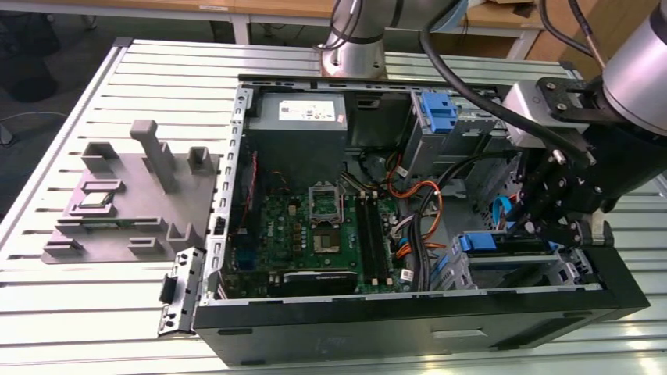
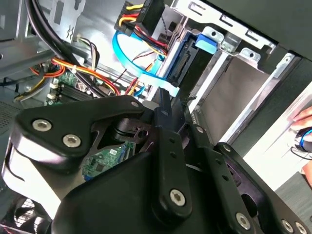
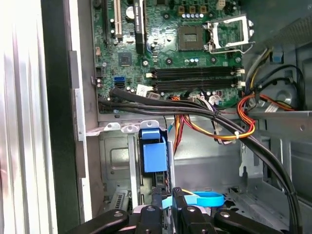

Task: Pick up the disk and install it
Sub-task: 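Insert the first disk wire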

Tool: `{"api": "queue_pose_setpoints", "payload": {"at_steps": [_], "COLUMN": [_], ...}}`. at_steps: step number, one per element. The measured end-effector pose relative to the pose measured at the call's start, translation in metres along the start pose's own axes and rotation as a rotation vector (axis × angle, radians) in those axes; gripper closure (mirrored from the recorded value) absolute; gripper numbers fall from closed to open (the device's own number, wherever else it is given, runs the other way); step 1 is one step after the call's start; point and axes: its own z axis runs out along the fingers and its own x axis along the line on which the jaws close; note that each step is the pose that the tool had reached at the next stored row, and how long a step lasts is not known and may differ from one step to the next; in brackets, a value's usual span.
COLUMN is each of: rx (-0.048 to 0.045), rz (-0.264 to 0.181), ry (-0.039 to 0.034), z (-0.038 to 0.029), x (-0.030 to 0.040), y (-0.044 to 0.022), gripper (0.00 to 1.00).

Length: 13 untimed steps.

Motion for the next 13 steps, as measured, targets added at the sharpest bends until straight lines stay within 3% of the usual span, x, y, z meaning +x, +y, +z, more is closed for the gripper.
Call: {"api": "queue_pose_setpoints", "payload": {"at_steps": [6, 13], "rx": [0.0002, 0.0003], "rz": [0.002, 0.002], "ry": [0.0001, 0.0], "z": [0.0001, -0.0009], "x": [-0.0008, -0.0009], "y": [-0.0061, -0.0065], "gripper": [0.76, 0.76]}}
